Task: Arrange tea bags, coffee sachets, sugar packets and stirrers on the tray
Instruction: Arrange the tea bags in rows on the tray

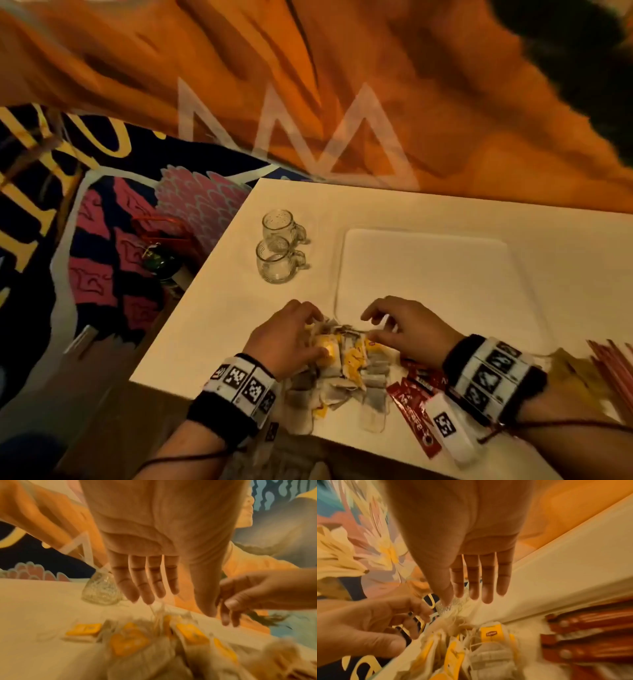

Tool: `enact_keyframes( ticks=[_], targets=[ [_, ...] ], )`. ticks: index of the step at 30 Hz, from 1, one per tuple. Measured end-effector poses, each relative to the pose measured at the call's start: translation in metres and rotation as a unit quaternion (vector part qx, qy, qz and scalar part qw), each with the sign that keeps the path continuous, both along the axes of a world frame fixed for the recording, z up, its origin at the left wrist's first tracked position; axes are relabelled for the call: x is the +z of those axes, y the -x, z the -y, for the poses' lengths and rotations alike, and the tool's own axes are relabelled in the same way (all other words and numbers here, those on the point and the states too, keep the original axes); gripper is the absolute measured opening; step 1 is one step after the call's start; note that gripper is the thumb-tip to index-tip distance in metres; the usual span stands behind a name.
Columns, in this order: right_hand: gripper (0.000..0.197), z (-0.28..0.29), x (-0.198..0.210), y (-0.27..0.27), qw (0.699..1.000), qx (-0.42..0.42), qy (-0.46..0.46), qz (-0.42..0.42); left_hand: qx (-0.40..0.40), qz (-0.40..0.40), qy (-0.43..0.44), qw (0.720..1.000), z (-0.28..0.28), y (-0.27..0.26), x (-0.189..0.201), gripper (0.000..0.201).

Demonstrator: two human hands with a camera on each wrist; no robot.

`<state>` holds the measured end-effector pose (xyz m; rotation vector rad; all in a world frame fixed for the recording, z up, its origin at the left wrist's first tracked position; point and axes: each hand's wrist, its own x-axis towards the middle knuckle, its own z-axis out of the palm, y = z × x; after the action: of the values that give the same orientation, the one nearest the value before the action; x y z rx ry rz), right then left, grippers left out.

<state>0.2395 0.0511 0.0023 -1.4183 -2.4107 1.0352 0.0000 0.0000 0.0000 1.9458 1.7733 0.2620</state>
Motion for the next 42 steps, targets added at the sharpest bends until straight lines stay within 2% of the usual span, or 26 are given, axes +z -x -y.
enact_keyframes(
  ticks=[2,5,9,14,19,23,27,30,34,37,40,42],
  targets=[
    [0.032,-0.006,-0.003,0.015,0.998,0.011,-0.022,0.064,-0.033,-0.016,0.029,0.999,-0.005,-0.004,-0.007,0.063],
    [0.036,-0.012,-0.01,0.034,0.991,0.019,-0.039,0.124,-0.063,-0.041,0.057,0.996,-0.008,-0.007,-0.019,0.068],
    [0.03,-0.016,-0.019,0.047,0.983,0.014,-0.049,0.175,-0.061,-0.069,0.057,0.994,-0.014,-0.004,-0.023,0.063],
    [0.018,-0.022,-0.022,0.056,0.982,-0.002,-0.062,0.176,-0.059,-0.063,0.054,0.995,-0.021,-0.005,-0.027,0.044],
    [0.016,-0.022,-0.016,0.047,0.988,-0.033,-0.067,0.136,-0.017,0.007,0.027,0.999,-0.022,0.006,-0.031,0.028],
    [0.014,-0.016,0.002,0.027,0.994,-0.062,-0.048,0.076,0.001,0.143,0.001,0.99,-0.024,0.017,-0.019,0.031],
    [0.016,-0.006,0.04,0.008,0.999,-0.033,-0.009,0.016,0.078,0.285,-0.001,0.955,-0.025,0.018,-0.004,0.029],
    [0.016,0.001,0.068,0.003,0.999,0.006,0.039,-0.029,0.107,0.342,0.013,0.933,-0.026,0.012,0.003,0.045],
    [0.016,0.006,0.079,0.008,0.982,0.057,0.135,-0.12,0.107,0.43,0.062,0.894,-0.024,-0.005,0.013,0.031],
    [0.016,0.007,0.07,0.013,0.981,0.028,0.129,-0.139,0.106,0.461,0.112,0.874,-0.021,-0.016,0.02,0.028],
    [0.017,0.007,0.06,0.013,0.984,-0.028,0.118,-0.13,0.097,0.508,0.161,0.84,-0.016,-0.024,0.026,0.019],
    [0.014,0.009,0.058,0.011,0.982,-0.044,0.125,-0.133,0.106,0.538,0.186,0.815,-0.013,-0.03,0.029,0.022]
  ],
)
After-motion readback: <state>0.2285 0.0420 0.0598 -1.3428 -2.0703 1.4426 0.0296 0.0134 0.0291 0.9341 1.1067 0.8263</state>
